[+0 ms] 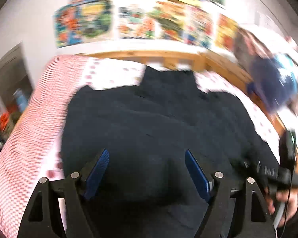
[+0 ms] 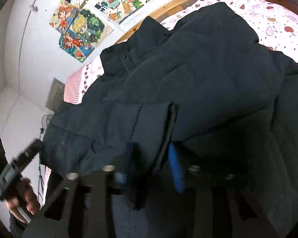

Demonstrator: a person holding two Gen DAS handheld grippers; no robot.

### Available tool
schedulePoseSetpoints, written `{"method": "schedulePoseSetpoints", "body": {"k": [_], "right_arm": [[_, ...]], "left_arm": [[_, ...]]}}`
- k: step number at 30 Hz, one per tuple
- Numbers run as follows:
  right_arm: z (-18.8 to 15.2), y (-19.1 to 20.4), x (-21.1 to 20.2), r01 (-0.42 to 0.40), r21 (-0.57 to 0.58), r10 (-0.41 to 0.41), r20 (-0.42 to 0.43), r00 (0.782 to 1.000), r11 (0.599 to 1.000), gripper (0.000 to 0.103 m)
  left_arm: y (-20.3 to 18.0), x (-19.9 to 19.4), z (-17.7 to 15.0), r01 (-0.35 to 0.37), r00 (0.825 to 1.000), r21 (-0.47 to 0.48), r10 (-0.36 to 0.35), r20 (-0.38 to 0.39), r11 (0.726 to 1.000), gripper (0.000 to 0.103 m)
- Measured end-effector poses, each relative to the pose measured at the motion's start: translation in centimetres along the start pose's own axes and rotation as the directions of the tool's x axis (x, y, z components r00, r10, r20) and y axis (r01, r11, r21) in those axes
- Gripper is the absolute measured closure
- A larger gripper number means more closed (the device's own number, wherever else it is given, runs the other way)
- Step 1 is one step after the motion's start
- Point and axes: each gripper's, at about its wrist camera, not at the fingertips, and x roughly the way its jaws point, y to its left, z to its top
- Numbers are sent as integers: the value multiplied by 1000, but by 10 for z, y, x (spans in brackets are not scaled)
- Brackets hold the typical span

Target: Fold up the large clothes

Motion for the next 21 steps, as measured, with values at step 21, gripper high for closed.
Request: {"method": "schedulePoseSetpoints", "body": {"k": [21], "right_arm": [[76, 5, -79, 387, -199, -316, 314, 896, 900, 96]], "left_arm": [[75, 24, -1, -150, 988, -170, 142, -60, 974, 25]]}}
